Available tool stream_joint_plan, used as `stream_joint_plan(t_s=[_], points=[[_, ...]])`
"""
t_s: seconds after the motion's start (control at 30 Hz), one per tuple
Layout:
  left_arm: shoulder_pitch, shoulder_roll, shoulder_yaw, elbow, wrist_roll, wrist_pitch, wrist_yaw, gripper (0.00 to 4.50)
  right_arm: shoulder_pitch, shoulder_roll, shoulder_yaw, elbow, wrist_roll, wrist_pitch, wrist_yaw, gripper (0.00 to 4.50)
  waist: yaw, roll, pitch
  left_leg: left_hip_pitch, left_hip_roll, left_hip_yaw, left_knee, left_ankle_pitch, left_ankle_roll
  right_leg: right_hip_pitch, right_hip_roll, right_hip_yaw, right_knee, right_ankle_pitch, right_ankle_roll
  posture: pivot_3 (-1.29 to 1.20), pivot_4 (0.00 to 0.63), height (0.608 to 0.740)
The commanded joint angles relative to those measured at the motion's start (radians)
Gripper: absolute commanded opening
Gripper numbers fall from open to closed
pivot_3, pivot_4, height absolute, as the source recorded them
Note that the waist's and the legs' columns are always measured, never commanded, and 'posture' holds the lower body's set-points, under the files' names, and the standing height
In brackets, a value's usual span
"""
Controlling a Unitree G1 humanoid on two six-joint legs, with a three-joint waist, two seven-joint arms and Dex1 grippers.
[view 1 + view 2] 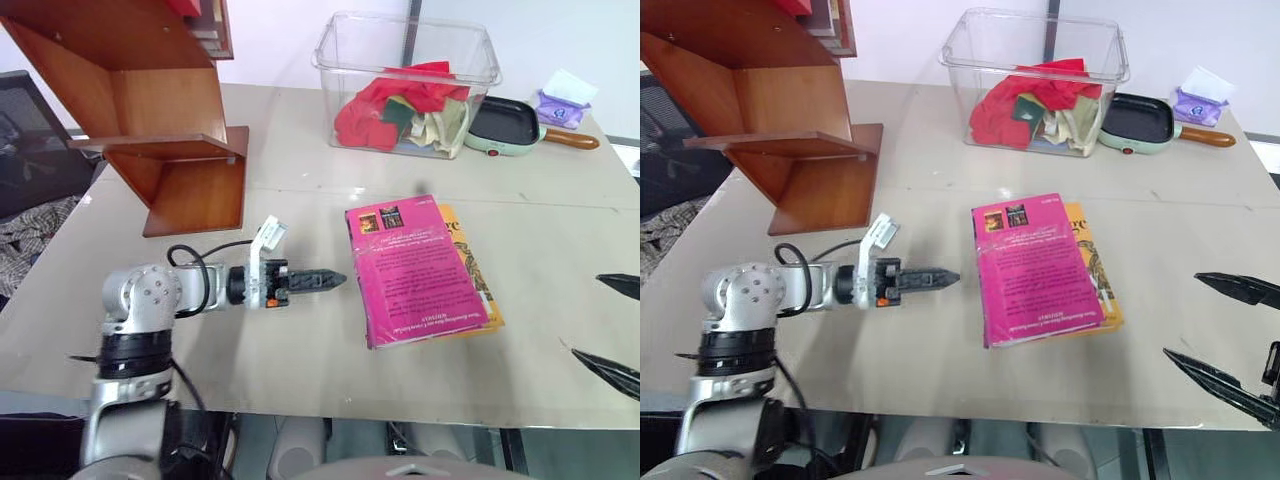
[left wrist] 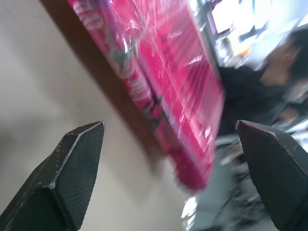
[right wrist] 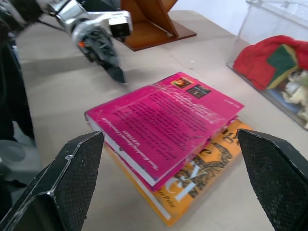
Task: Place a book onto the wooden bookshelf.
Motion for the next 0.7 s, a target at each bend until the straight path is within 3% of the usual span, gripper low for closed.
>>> stream_joint_plan(t_s=[0.03, 0.3, 0.7], points=[[-0.052, -0.067, 0.086, 0.087, -0.080, 0.041, 0.114, 4.50, 0.012, 0.008, -0.033, -0.023, 0.024, -0.018, -0.002, 4.46, -0.001, 0.000, 0.000, 0.000, 0.000, 0.000, 0.000, 0.000, 0.000, 0.000, 0.000, 0.000, 0.000, 0.000, 0.000, 0.00, 0.150, 0.714], [-0.141, -0.241, 0.164, 0.283, -0.163, 0.041, 0.356, 4.50, 0.020, 0.022, -0.013, -0.023, 0.009, -0.040, -0.001, 4.46, 0.001, 0.000, 0.000, 0.000, -0.001, 0.000, 0.000, 0.000, 0.000, 0.000, -0.001, 0.000, 0.000, 0.000, 0.000, 0.00, 0.150, 0.714], [-0.124, -0.390, 0.183, 0.313, -0.126, 0.015, 0.448, 4.50, 0.034, 0.049, 0.006, -0.028, -0.012, -0.070, -0.006, 4.46, 0.000, 0.000, 0.000, -0.001, -0.002, 0.000, 0.000, 0.000, 0.000, 0.000, -0.001, 0.000, 0.000, 0.000, -0.001, 0.00, 0.150, 0.714]])
